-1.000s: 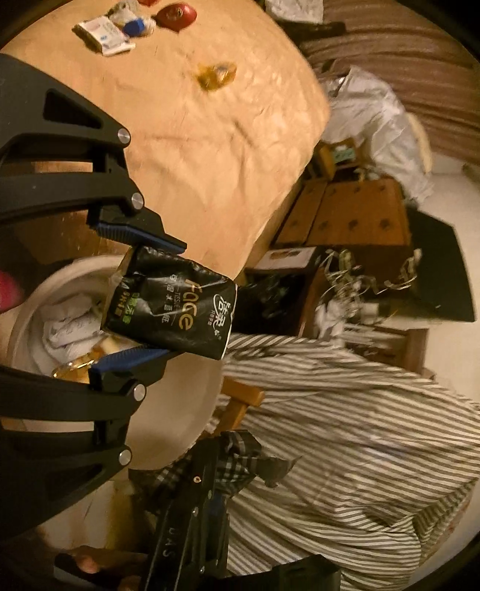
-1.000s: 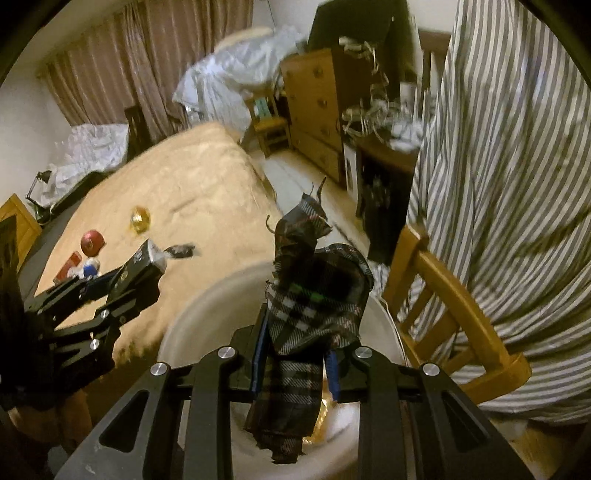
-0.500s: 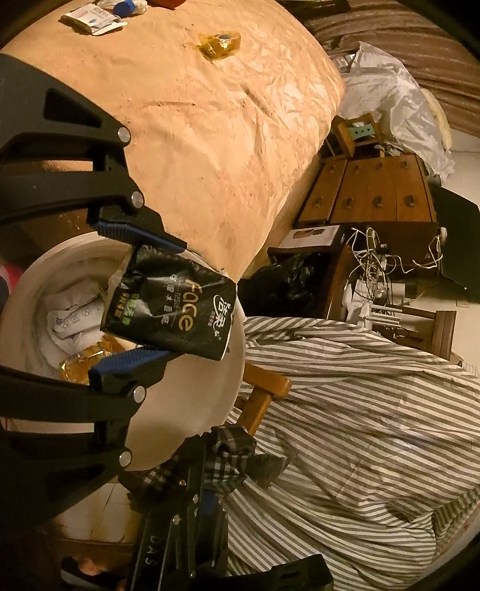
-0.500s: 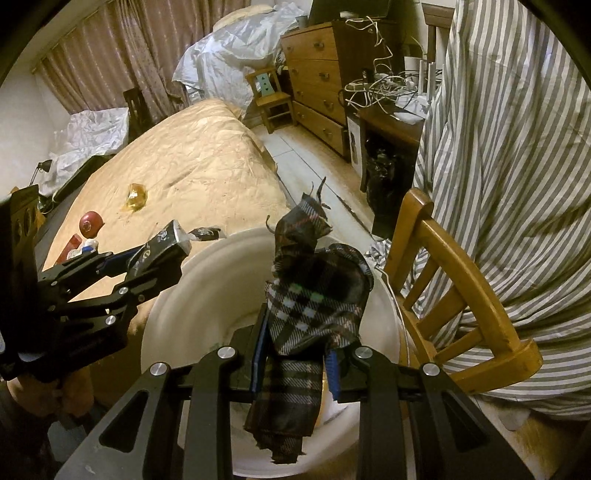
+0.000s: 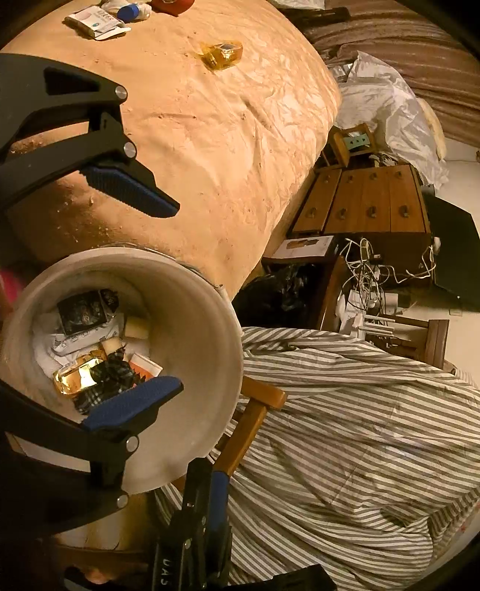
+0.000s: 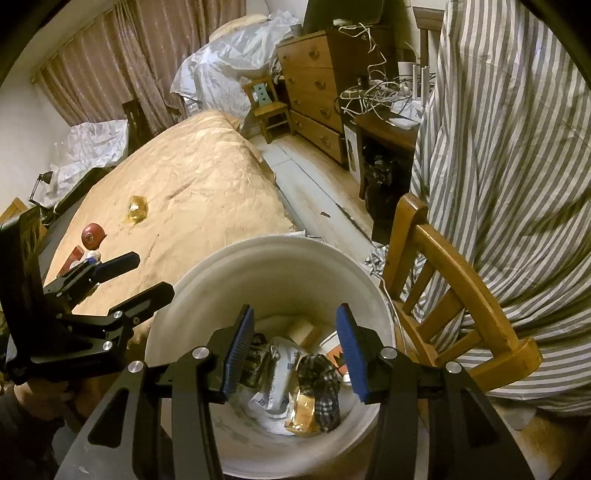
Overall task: Collect trash
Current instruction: 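Open both tools to drop the packet and cloth into the bucket, then move both open tools back over the bed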
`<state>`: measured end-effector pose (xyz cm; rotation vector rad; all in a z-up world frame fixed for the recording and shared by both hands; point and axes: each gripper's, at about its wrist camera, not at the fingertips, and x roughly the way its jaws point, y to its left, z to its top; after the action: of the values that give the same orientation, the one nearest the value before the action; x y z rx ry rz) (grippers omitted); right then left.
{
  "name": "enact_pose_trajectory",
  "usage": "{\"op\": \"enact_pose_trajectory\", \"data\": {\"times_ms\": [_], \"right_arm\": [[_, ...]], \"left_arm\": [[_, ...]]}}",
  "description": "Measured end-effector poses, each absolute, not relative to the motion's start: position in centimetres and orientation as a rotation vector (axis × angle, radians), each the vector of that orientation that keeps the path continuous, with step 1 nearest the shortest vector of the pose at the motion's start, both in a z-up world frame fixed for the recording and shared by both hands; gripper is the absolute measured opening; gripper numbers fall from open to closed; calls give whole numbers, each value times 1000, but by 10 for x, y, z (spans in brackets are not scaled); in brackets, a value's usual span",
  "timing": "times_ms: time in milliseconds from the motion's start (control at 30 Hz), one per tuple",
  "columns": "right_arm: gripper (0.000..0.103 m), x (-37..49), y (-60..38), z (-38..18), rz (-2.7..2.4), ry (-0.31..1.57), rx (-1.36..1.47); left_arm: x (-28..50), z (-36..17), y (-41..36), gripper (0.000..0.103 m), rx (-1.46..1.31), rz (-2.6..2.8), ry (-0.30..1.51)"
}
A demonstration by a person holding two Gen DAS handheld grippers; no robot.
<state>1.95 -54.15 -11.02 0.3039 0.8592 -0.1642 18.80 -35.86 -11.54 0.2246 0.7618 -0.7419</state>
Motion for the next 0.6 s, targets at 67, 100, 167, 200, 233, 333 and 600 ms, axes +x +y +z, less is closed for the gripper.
{"op": "enact_pose_trajectory", "data": {"times_ms": [67,100,167,200,233,333,600], "right_arm": [[48,19,-540,-108,-162,852,304],[48,18,-537,-107,-158,846,304],[48,18,-531,-103,-147,829,301],[48,19,-525,-100,-135,816,296],[49,20,-518,-98,-120,802,288],[57,28,-485,-92,-50,759,267],[64,77,-370,-104,179,763,165]], "left_arm": [[187,-115,-357,84,225,-740,763],[187,-114,-354,84,223,-738,762],[187,-114,-345,84,223,-729,759],[187,-114,-338,84,222,-722,756],[186,-115,-332,84,221,-716,755],[190,-118,-303,84,216,-689,755],[223,-137,-182,84,158,-518,802]]}}
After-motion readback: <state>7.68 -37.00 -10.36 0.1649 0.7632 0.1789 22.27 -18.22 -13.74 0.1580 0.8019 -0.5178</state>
